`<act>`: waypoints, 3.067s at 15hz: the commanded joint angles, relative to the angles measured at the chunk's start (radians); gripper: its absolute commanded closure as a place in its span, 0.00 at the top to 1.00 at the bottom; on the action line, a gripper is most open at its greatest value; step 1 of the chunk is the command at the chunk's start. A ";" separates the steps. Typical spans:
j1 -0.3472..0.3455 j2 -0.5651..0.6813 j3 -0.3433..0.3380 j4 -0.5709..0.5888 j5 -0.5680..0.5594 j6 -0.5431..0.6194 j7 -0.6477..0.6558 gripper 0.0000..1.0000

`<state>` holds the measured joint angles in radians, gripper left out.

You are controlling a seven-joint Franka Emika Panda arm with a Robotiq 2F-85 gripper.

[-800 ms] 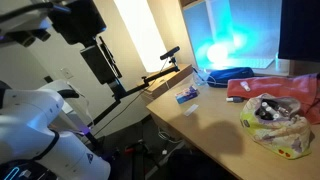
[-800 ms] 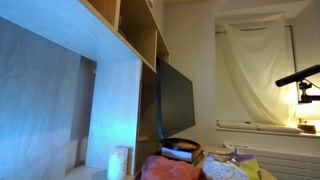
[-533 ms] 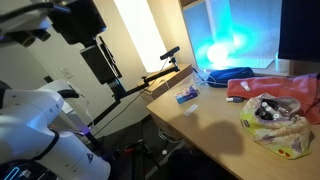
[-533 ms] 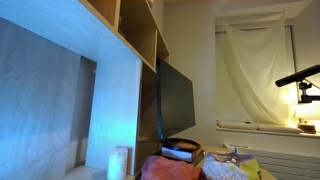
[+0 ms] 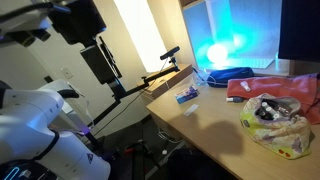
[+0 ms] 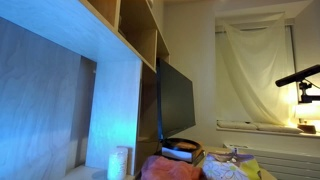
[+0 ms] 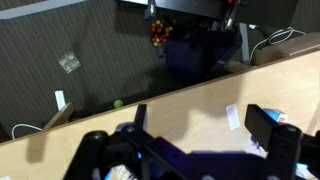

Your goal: Slide the bag to the right, move the two nail polish bottles on the table to the right, pull the peach towel forward and put the two nail polish bottles on the towel

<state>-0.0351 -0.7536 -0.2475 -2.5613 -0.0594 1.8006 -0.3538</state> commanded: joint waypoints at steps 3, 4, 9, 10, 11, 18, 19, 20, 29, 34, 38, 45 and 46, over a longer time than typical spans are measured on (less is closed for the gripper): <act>0.001 0.023 0.026 0.029 -0.004 0.004 -0.002 1.00; 0.010 0.029 0.034 0.047 -0.005 0.000 -0.007 1.00; 0.055 0.120 0.098 0.168 -0.010 -0.007 -0.002 1.00; 0.065 0.139 0.109 0.192 -0.011 -0.007 -0.010 1.00; 0.076 0.161 0.117 0.220 -0.009 -0.014 -0.017 1.00; 0.100 0.366 0.171 0.424 -0.021 0.046 -0.024 1.00; 0.100 0.384 0.177 0.437 -0.032 0.082 -0.029 1.00; 0.100 0.397 0.182 0.442 -0.042 0.128 -0.038 1.00; 0.053 0.600 0.189 0.496 -0.114 0.202 -0.015 1.00; 0.035 0.630 0.189 0.463 -0.110 0.226 -0.030 1.00; 0.034 0.641 0.190 0.482 -0.110 0.215 -0.030 1.00; 0.047 0.747 0.205 0.568 -0.045 0.255 -0.094 1.00; 0.047 0.766 0.210 0.587 -0.040 0.259 -0.109 1.00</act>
<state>0.0115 -0.0513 -0.0525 -2.0475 -0.1259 2.0443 -0.4134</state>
